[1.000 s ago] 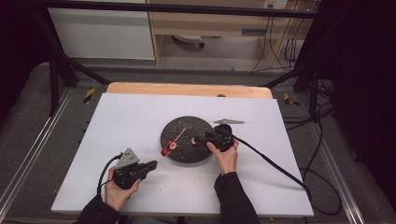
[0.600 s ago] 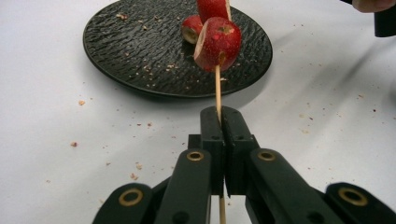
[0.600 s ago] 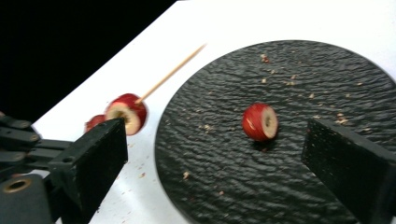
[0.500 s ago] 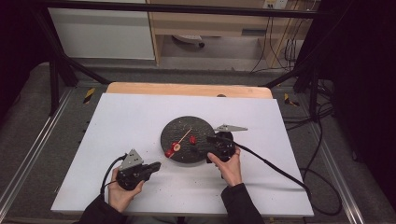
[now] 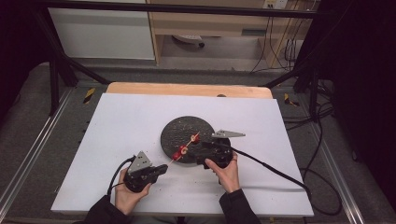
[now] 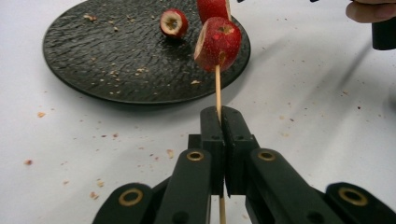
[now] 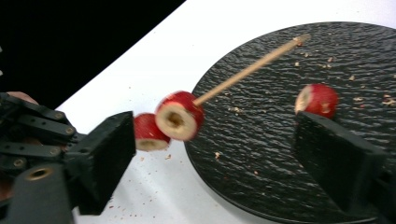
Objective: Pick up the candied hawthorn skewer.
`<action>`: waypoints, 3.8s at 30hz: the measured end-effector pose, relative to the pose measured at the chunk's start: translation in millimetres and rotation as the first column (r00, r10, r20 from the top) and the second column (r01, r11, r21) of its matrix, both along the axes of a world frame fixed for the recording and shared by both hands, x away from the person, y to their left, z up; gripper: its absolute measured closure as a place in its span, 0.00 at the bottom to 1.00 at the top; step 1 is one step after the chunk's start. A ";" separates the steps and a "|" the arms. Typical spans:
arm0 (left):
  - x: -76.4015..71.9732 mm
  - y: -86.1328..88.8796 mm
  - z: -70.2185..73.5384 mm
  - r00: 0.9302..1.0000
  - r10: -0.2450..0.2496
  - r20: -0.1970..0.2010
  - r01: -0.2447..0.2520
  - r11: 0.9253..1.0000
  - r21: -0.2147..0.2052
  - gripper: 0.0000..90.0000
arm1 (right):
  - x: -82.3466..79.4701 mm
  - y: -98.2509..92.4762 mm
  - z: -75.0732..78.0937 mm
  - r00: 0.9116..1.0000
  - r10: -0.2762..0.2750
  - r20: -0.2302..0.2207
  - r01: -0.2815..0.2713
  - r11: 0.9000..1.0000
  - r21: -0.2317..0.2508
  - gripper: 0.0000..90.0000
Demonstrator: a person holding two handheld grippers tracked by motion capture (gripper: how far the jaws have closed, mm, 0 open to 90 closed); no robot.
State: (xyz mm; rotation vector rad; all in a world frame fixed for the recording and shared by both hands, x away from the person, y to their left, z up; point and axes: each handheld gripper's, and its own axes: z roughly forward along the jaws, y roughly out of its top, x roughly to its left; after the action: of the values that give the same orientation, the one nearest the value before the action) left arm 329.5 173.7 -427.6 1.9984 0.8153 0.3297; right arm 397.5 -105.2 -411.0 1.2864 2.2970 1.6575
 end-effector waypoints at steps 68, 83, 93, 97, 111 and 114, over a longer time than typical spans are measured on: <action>-2.6 16.9 5.2 0.999 0.040 0.017 -0.039 0.999 -0.034 0.98 | 38.4 -26.8 22.1 0.993 -0.119 -0.008 0.119 0.993 -0.010 0.69; -0.5 19.0 6.4 0.999 0.050 0.019 -0.049 0.998 -0.041 0.98 | 36.1 0.2 -27.8 0.993 -0.090 -0.077 0.080 0.989 -0.127 0.69; 0.1 16.5 5.8 0.999 0.041 0.018 -0.041 0.999 -0.035 0.98 | 37.4 2.8 -37.6 0.993 -0.092 -0.079 0.077 0.981 -0.179 0.63; -0.1 16.5 6.2 0.999 0.043 0.019 -0.042 0.998 -0.038 0.98 | 33.6 -0.4 -27.5 0.995 -0.096 -0.036 0.089 0.984 -0.154 0.52; 0.9 5.5 3.8 0.999 0.032 0.013 -0.031 0.999 -0.025 0.98 | 4.5 -5.4 1.9 0.999 -0.036 0.021 0.036 0.999 -0.021 0.09; 0.2 1.8 3.8 1.000 0.026 0.014 -0.026 0.999 -0.024 0.98 | -0.1 -3.5 0.2 1.000 -0.022 0.013 0.023 1.000 -0.020 0.08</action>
State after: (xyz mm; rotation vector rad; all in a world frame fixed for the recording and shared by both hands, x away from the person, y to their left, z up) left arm 329.8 175.5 -423.8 1.9623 0.8327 0.3477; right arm 397.3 -108.7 -410.8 1.2892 2.2772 1.6269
